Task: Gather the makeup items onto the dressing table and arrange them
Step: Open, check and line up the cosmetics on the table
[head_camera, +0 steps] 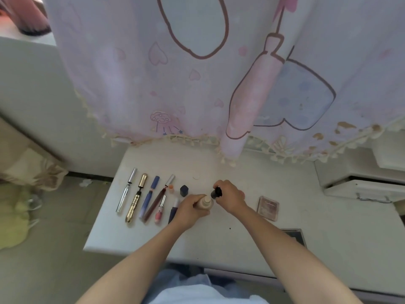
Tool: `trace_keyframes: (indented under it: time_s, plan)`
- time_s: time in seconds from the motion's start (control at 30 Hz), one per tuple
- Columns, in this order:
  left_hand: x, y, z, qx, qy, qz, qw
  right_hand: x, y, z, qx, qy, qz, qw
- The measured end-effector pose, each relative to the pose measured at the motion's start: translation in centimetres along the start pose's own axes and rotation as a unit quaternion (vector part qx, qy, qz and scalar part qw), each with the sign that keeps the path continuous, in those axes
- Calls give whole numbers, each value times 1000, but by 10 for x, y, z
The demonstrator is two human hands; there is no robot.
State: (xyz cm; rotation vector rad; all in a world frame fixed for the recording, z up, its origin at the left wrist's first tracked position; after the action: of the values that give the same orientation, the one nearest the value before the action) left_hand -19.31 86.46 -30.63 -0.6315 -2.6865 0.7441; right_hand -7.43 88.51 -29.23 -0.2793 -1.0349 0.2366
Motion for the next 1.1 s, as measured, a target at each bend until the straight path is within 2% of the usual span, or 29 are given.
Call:
trace_keyframes:
  time_s: [0.2, 0.33, 0.4, 0.5, 0.57, 0.67, 0.73, 0.8, 0.93, 1.0, 1.1]
  plan:
    - [3, 4, 13, 27, 24, -31, 999, -15, 8, -1, 25, -26, 33, 999]
    - [6, 0, 4, 42, 96, -34, 994, -4, 5, -7, 50, -149, 22, 987]
    - [9, -7, -4, 29, 117, -34, 992, 4, 1, -27, 10, -173, 16, 985]
    - [15, -18, -17, -7, 113, -56, 992, 6, -6, -55, -62, -154, 31, 986]
    - [19, -29, -30, -50, 125, -91, 987, 6, -9, -59, -79, -117, 20, 990]
    - [31, -56, -66, -172, 135, -196, 956, 17, -13, -53, -70, -42, -49, 995]
    - [29, -71, -87, -240, 117, -227, 937, 35, -24, -48, -56, 53, -105, 991]
    - [22, -68, -96, -223, 56, -200, 952, 59, -39, -38, -28, 143, -147, 978]
    - [-27, -50, -90, -72, -88, -70, 991, 108, -90, -18, 57, 213, -171, 960]
    - [-62, -52, -93, -22, -187, 33, 982, 128, -113, -12, 112, 223, -166, 954]
    - [-110, -67, -109, -40, -246, 141, 958, 146, -145, -21, 153, 222, -153, 951]
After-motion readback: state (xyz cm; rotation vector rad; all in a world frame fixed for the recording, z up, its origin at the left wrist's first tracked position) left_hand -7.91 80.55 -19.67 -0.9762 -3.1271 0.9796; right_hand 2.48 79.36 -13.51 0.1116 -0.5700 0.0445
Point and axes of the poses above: each hand's wrist, its own y-axis towards the middle knuckle, its own x-axis out of the back of the hand, z = x × y, the point moved 9 cm from there along y, towards the middle knuckle, and after that the axes turned 9 degrees about x, right-handed, at the moved point
